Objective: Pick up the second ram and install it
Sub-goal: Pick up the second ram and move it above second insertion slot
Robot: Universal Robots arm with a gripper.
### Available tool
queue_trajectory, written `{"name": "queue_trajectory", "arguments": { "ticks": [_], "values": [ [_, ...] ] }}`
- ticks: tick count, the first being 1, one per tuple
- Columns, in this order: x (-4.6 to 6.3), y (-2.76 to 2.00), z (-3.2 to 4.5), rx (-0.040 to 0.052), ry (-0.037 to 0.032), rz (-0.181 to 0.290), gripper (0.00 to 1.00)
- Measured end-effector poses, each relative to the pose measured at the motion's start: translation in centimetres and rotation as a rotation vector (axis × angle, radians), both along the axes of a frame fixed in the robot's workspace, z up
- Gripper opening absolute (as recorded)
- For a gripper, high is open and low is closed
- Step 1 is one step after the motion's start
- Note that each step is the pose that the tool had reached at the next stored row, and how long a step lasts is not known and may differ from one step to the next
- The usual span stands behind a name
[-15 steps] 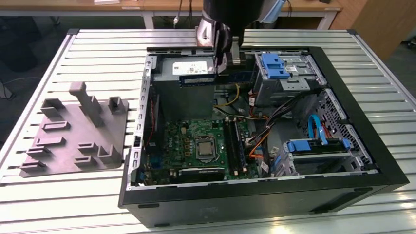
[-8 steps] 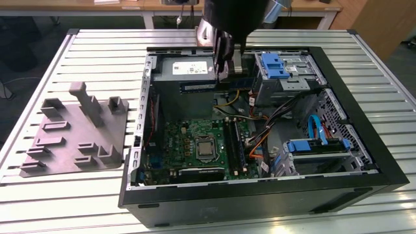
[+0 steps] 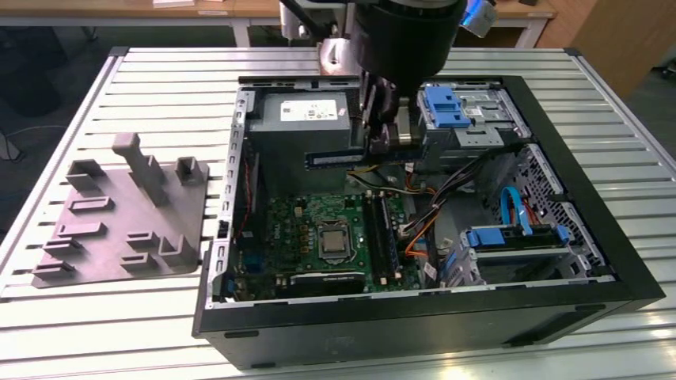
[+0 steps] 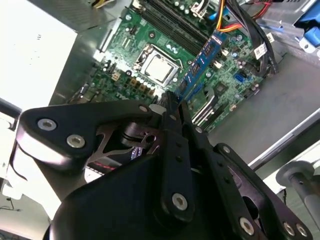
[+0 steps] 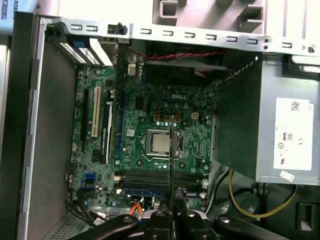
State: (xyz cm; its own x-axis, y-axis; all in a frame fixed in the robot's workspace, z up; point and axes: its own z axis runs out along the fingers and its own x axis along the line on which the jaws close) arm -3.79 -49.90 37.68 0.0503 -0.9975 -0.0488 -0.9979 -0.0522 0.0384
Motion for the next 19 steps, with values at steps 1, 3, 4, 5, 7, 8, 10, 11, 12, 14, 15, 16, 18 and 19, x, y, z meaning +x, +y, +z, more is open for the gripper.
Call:
{"name": "queue_trajectory", "arguments": {
  "ticks": [1, 3, 4, 5, 7, 8, 10, 11, 12, 14, 15, 16, 18, 19],
  "values": [
    [0.0, -0.16, -0.14, 0.0003, 0.0000, 0.000, 0.14],
    [0.0, -0.46, -0.43, 0.0005, 0.0000, 0.000, 0.14],
    [0.0, -0.56, -0.59, 0.0006, 0.0000, 0.000, 0.14],
    [0.0, -0.65, -0.76, 0.0005, 0.0000, 0.000, 0.14],
    [0.0, -0.81, -1.11, 0.0004, 0.0003, 0.000, 0.14],
    [0.0, -0.88, -1.29, 0.0004, 0.0004, 0.000, 0.14],
    [0.0, -0.97, -1.64, 0.0004, 0.0006, 0.000, 0.14],
    [0.0, -1.00, -1.82, 0.0003, 0.0007, 0.000, 0.14],
    [0.0, -1.03, -1.99, 0.0004, 0.0007, 0.000, 0.14],
    [0.0, -1.06, -2.27, 0.0005, 0.0007, 0.000, 0.14],
    [0.0, -1.08, -2.38, 0.0004, 0.0007, 0.000, 0.14],
    [0.0, -1.09, -2.49, 0.0005, 0.0008, 0.000, 0.14],
    [0.0, -1.12, -2.68, 0.0004, 0.0008, 0.000, 0.14],
    [0.0, -1.14, -2.78, 0.0004, 0.0008, 0.000, 0.14]
  ]
}}
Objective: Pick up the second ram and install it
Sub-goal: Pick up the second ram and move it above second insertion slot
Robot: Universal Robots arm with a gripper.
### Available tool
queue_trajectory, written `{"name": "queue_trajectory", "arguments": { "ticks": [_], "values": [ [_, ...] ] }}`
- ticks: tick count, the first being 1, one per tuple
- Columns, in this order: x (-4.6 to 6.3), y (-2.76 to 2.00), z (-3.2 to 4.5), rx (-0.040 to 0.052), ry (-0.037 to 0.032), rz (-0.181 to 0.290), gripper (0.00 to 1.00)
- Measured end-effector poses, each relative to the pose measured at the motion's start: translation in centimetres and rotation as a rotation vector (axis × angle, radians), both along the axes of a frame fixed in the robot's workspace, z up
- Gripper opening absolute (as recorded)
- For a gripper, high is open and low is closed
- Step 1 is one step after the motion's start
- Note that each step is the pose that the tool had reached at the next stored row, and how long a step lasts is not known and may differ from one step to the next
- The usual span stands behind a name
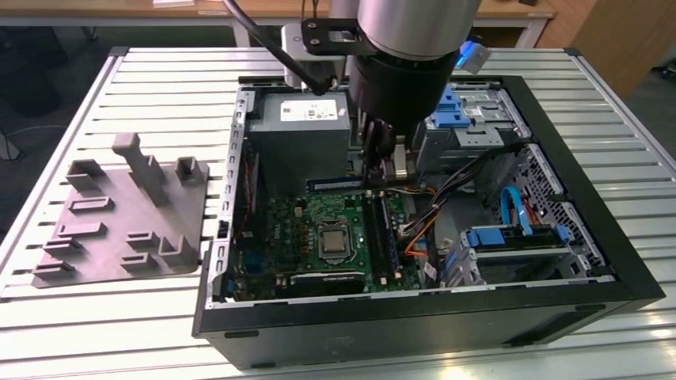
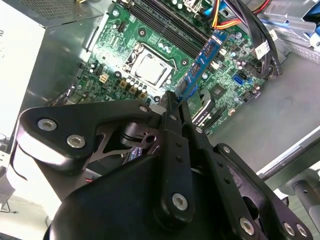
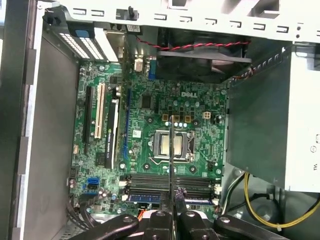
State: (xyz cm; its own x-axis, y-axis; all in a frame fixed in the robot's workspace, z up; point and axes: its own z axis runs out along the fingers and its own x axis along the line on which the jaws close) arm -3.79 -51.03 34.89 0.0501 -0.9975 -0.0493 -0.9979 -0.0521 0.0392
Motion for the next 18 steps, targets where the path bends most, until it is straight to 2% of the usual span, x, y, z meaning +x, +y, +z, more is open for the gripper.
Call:
{"name": "queue_trajectory", "arguments": {
  "ticks": [8, 9, 11, 18],
  "values": [
    [0.0, -0.16, -0.40, -0.0001, 0.0000, 0.000, 0.14],
    [0.0, -0.56, -0.65, 0.0000, 0.0000, 0.000, 0.14],
    [0.0, -0.71, -0.79, 0.0001, 0.0000, 0.000, 0.14],
    [0.0, -0.83, -1.38, 0.0000, 0.0000, 0.000, 0.14]
  ]
}}
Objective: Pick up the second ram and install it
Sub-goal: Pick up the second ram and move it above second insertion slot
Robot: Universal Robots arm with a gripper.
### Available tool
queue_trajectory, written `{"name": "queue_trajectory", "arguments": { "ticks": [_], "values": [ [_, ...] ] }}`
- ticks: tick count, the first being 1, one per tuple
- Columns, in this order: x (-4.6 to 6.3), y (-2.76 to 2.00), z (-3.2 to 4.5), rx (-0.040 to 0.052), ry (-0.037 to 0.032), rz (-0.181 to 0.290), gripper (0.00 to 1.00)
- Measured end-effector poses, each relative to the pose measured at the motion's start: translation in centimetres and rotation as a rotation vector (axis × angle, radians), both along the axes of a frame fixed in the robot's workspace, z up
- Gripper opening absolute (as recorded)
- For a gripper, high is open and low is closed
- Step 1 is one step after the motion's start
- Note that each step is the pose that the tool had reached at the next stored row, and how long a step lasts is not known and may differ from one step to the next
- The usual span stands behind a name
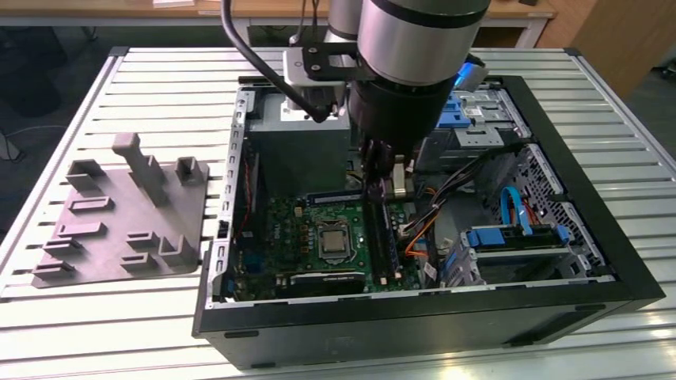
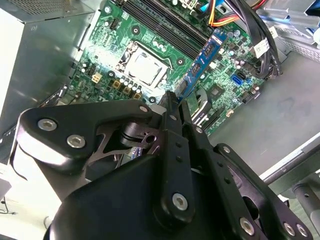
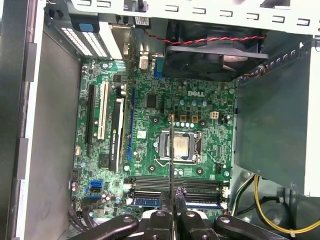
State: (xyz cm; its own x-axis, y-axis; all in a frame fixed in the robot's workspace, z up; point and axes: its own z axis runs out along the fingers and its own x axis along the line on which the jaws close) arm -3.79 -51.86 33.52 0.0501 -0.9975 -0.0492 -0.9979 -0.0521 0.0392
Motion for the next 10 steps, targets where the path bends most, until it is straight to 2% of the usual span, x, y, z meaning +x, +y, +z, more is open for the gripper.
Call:
{"name": "queue_trajectory", "arguments": {
  "ticks": [10],
  "values": [
    [0.00, -0.06, -0.49, 0.0002, 0.0000, 0.000, 0.14]
  ]
}}
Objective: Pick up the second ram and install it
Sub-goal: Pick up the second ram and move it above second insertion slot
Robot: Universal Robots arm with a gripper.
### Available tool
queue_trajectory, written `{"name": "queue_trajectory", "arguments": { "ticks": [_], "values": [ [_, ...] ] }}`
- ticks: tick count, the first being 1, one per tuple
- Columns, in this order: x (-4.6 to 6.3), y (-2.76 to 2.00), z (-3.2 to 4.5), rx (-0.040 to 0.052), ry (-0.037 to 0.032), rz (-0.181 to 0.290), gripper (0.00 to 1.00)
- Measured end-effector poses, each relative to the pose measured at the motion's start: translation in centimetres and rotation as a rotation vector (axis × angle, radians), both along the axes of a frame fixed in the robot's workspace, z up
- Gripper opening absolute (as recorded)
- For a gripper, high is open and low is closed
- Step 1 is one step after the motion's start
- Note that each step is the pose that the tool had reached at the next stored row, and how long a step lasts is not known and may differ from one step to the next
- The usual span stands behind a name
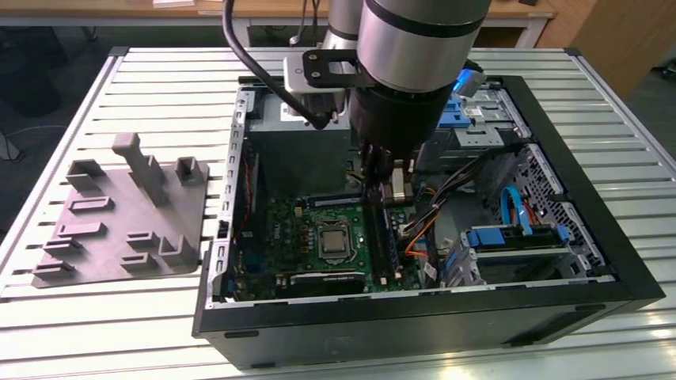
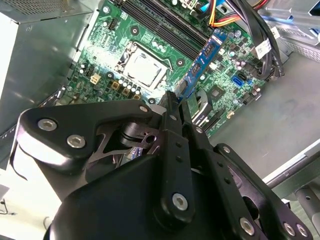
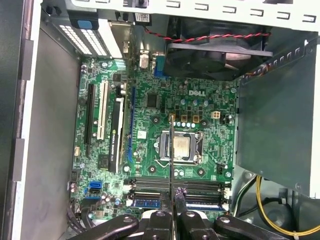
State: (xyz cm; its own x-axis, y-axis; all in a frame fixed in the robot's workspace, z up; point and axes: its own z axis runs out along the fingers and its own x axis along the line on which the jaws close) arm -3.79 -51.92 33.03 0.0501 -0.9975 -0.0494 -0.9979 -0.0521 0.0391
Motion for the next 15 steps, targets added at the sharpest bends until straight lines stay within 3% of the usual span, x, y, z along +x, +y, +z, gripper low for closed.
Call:
{"name": "queue_trajectory", "arguments": {
  "ticks": [8, 15],
  "values": [
    [0.0, -0.41, -0.42, 0.0000, 0.0000, 0.000, 0.14],
    [0.0, -0.44, -1.49, -0.0001, 0.0000, 0.000, 0.14]
  ]
}}
